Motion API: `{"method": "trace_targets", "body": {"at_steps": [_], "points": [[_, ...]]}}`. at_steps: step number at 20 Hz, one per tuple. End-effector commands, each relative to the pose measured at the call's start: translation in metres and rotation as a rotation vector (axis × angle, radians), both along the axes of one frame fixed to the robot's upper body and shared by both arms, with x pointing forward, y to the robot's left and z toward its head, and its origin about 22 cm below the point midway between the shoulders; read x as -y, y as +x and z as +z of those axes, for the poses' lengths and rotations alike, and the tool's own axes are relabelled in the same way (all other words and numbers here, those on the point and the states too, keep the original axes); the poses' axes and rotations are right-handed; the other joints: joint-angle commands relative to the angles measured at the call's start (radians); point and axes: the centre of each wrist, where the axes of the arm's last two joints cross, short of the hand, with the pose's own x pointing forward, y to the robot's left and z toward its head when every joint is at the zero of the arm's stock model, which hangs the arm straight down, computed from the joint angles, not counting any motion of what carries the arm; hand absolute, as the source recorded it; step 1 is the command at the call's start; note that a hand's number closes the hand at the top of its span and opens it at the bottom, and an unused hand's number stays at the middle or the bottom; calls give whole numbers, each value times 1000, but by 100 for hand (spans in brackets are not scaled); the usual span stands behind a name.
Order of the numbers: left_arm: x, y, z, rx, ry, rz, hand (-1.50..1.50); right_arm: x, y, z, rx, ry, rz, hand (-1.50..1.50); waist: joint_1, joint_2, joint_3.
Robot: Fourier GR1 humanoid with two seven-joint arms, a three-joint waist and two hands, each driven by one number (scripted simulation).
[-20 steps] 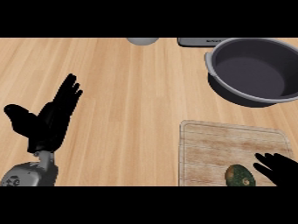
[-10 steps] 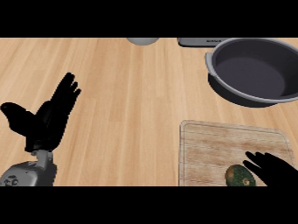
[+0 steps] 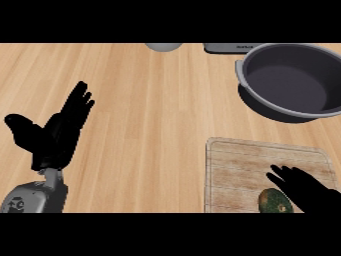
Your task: Pick the squash from the cutting board and place it in the pot
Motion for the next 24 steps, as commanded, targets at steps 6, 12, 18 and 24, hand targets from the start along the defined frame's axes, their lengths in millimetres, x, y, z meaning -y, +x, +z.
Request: {"method": "trace_targets", "body": {"at_steps": [6, 12, 18, 24], "points": [[4, -1, 1, 7, 6, 5, 0, -27, 6, -22, -29, -130, -5, -150, -1, 0, 0], [-18, -14, 2, -6, -1, 1, 0, -11, 15, -48, -62, -181, -10, -150, 2, 0, 0], [-12, -15, -7, 2, -3, -1, 0, -29, 20, -63, -62, -169, 0, -150, 1, 0, 0], [-2, -5, -1, -2, -1, -8, 0, -31, 32, -69, 12, -50, 123, 150, 1, 0, 0]]}}
